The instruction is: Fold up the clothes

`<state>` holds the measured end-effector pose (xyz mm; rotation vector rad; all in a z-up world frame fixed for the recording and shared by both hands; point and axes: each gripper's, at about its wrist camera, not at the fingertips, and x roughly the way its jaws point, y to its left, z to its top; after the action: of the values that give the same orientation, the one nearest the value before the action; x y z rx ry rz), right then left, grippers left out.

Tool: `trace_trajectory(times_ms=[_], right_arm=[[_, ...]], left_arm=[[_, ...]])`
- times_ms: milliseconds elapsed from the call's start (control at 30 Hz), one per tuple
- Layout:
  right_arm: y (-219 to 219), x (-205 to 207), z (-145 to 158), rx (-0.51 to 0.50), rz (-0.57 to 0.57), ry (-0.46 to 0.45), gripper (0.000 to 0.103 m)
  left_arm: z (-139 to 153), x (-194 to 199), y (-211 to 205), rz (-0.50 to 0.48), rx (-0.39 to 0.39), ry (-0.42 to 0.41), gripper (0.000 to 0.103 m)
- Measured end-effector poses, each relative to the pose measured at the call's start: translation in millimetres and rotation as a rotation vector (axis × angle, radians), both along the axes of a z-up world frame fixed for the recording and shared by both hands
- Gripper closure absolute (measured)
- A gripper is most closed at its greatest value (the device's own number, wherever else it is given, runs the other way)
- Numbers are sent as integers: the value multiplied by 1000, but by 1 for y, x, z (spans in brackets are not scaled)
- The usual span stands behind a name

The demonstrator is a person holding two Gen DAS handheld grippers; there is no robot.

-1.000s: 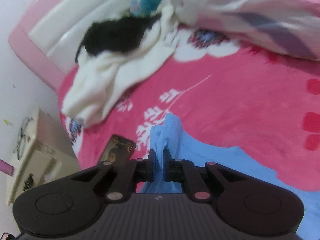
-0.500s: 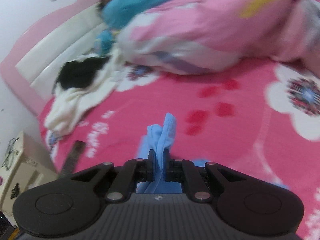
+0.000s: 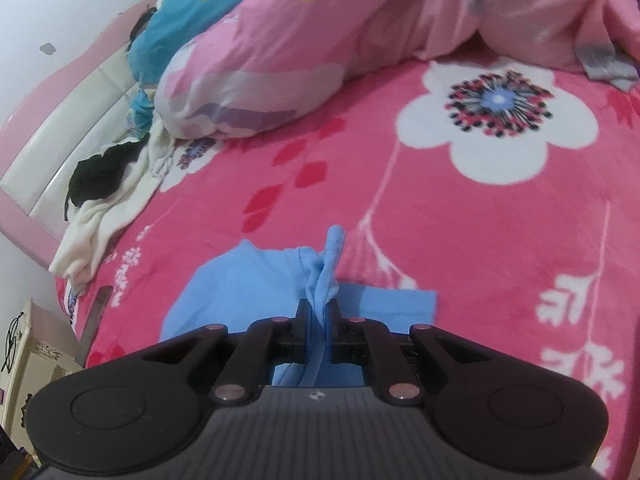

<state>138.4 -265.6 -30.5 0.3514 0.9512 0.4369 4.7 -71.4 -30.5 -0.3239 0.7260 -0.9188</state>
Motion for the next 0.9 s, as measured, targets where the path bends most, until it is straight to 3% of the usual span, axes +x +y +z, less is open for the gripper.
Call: trace_trajectory(times_ms=[267,533,667,900], right_arm=[[-13,1,-20,-34,-6,22,96],[-10,1,-36,-139,-2,2,92],[-22,-21,-12,-160,-92,-33,72],[-69,-142,54,-48,-228,-254,67]], left_arm=[[1,11,-14,-35,48,16,97],[-14,13,-29,-57,104,38,97],[-17,11,-32,-65,126,25,97],[-13,12,-34,-82,94,25,97]])
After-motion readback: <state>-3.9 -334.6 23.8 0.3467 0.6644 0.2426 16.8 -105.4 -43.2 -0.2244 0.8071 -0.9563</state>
